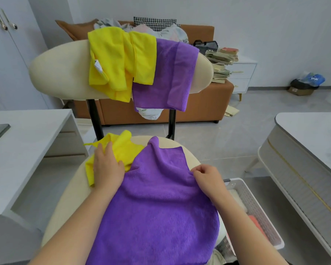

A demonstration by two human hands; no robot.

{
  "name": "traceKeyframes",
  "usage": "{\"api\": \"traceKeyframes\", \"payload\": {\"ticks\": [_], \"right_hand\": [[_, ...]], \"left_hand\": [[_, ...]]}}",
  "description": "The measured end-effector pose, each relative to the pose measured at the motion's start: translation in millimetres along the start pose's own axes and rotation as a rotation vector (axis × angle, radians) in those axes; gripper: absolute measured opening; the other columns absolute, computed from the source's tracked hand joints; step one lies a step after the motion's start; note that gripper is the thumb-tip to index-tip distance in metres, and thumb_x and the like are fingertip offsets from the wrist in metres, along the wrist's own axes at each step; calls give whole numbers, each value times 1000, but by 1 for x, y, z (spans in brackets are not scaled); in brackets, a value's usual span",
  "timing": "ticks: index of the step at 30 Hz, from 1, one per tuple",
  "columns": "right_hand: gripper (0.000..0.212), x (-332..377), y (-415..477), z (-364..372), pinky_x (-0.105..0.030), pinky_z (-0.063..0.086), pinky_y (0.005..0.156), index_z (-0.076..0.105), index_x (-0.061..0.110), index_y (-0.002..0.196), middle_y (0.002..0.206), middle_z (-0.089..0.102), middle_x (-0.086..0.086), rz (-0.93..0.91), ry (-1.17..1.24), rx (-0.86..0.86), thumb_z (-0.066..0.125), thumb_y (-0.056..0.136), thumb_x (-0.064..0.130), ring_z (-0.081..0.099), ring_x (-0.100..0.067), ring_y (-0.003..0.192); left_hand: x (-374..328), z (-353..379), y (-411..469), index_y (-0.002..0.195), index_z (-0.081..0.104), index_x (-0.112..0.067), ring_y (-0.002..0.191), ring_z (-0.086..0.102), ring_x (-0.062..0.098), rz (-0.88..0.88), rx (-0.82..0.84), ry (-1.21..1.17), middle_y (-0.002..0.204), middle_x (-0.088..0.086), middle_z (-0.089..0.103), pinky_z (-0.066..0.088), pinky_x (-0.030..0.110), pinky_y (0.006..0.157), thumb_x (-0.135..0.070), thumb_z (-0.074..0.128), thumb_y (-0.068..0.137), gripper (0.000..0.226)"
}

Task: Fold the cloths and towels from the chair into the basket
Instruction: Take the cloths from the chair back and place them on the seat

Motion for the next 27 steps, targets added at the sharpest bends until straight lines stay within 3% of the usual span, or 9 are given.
{"api": "traceKeyframes", "payload": {"ticks": [3, 6, 9, 11, 14, 17, 19, 23, 27], "right_hand": [[24, 5, -1, -2, -16, 40, 62, 68, 14, 88, 75, 59, 12, -35, 20, 25, 46, 86, 6, 54, -9, 74], [24, 9, -2, -5, -13, 40, 64, 68, 14, 87, 77, 61, 13, -45, 125, 6, 46, 88, 5, 54, -5, 75], [22, 13, -7, -9, -13, 41, 66, 70, 14, 88, 81, 63, 13, -36, 263, 12, 49, 91, 10, 54, 0, 77], [19, 12, -11, -11, -14, 40, 65, 70, 16, 86, 82, 64, 12, -34, 323, 12, 51, 91, 12, 55, 0, 77], [20, 9, -14, -15, -17, 41, 62, 68, 21, 85, 82, 65, 8, 3, 409, 25, 54, 88, 8, 55, -4, 74], [22, 10, -16, -23, -19, 42, 62, 68, 21, 90, 83, 66, 3, 9, 553, -1, 55, 89, 3, 55, -8, 73], [23, 12, -15, -31, -21, 46, 68, 67, 17, 94, 84, 65, 0, -18, 664, -34, 54, 89, 0, 56, -10, 75], [25, 16, -17, -36, -24, 51, 62, 67, 16, 100, 83, 64, -3, -7, 845, -6, 51, 91, -1, 56, -12, 72], [22, 24, -16, -34, -29, 48, 76, 67, 16, 104, 100, 66, -4, 56, 890, 96, 55, 90, 4, 59, -15, 89]], "left_hand": [[-12, -14, -21, 119, 55, -12, 115, 48, 34, 147, -134, 117, 124, 14, 50, 42, 46, 87, -15, 69, 78, 44], [-5, -21, -36, 99, 53, -19, 97, 57, 27, 2, 153, 118, 102, 3, 58, 45, 35, 73, -34, 61, 85, 23], [5, -27, -49, 90, 53, -22, 91, 58, 25, -182, 429, 215, 98, 2, 62, 43, 30, 72, -56, 52, 85, 35], [6, -29, -58, 90, 65, -21, 82, 62, 22, -267, 549, 2, 94, 4, 68, 47, 27, 71, -54, 58, 84, 34], [-2, -35, -73, 97, 70, -10, 69, 69, 20, -429, 690, -668, 82, 6, 74, 53, 24, 62, -30, 77, 65, 39], [-6, -44, -70, 110, 64, -6, 80, 69, 23, -438, 597, -1121, 102, 13, 71, 57, 31, 71, -12, 72, 59, 52], [-9, -52, -68, 114, 61, -5, 77, 69, 20, -422, 514, -1277, 102, 12, 69, 58, 30, 69, -1, 72, 63, 53], [-14, -60, -67, 126, 56, -6, 80, 68, 20, -463, 479, -1488, 103, 10, 68, 56, 30, 74, -15, 61, 80, 47], [-23, -66, -63, 99, 74, -20, 76, 71, 14, -514, 545, -1579, 99, 4, 73, 58, 26, 61, -25, 49, 95, 26]]}}
Point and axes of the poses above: each hand's wrist, its own y-axis towards the middle knuckle, its own z-axis out of the palm, x = y × z, the point moved 3 cm from there along y, towards the middle knuckle
